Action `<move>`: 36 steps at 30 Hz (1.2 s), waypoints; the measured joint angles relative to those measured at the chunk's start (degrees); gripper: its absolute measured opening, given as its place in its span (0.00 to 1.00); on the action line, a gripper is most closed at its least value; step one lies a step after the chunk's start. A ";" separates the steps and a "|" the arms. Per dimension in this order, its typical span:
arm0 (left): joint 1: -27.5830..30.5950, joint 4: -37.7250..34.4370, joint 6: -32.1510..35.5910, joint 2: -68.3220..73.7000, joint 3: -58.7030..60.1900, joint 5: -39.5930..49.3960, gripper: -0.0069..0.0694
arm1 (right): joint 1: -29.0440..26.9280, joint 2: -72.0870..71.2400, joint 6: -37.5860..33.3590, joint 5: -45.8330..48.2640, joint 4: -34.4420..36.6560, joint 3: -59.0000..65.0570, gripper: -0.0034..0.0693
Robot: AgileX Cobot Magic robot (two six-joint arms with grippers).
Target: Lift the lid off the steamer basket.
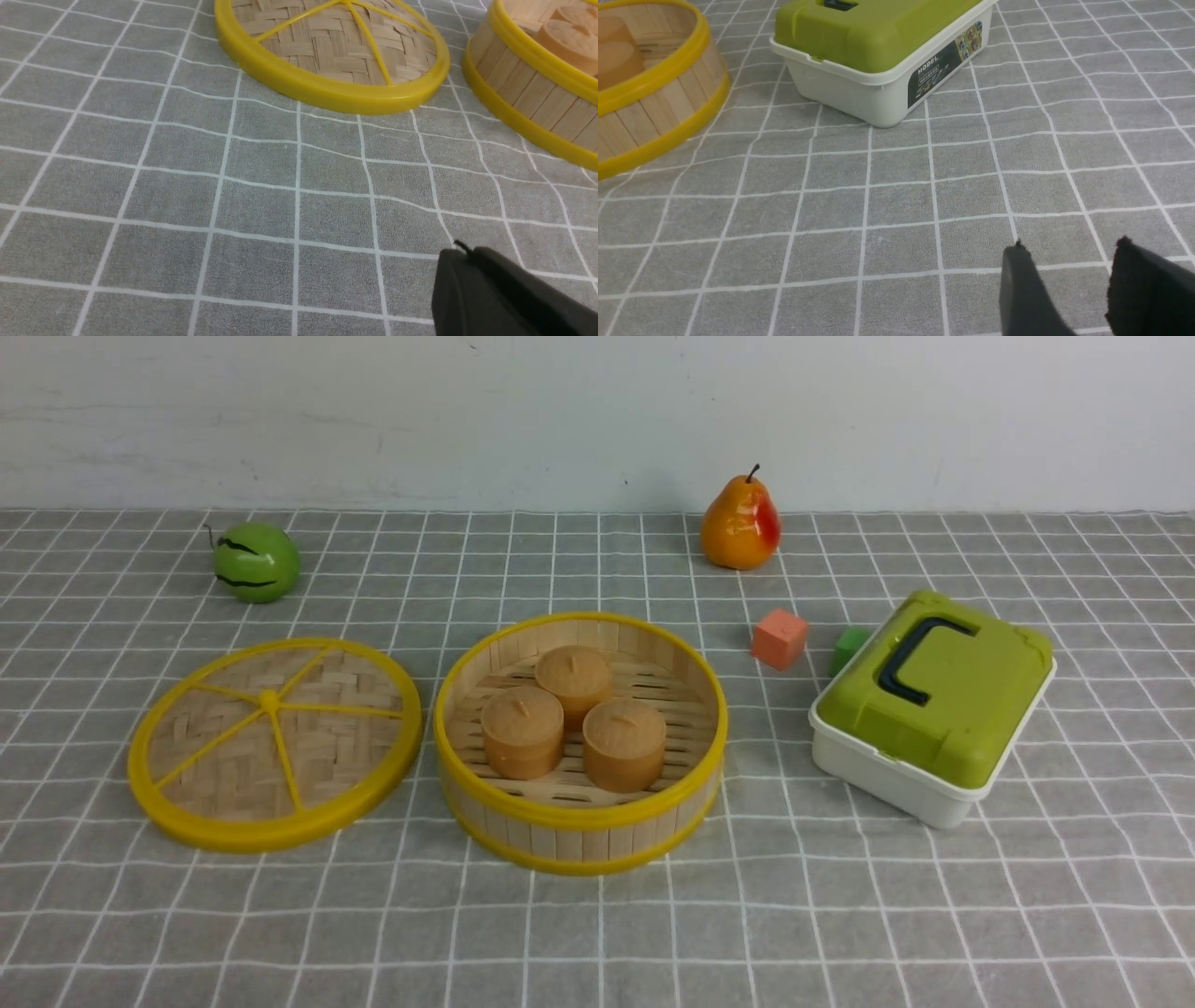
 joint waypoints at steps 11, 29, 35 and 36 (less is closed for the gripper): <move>0.00 -0.06 0.00 0.00 0.00 0.00 0.08 | 0.00 0.00 0.00 0.00 0.00 0.00 0.38; 0.00 -0.06 0.00 0.00 0.00 0.00 0.09 | 0.00 0.00 0.00 0.00 0.00 0.00 0.38; 0.00 -0.06 0.00 0.00 0.00 0.00 0.10 | 0.00 0.00 0.00 0.00 0.00 0.00 0.38; 0.00 -0.06 0.00 0.00 0.00 0.00 0.10 | 0.00 0.00 0.00 0.00 0.00 0.00 0.38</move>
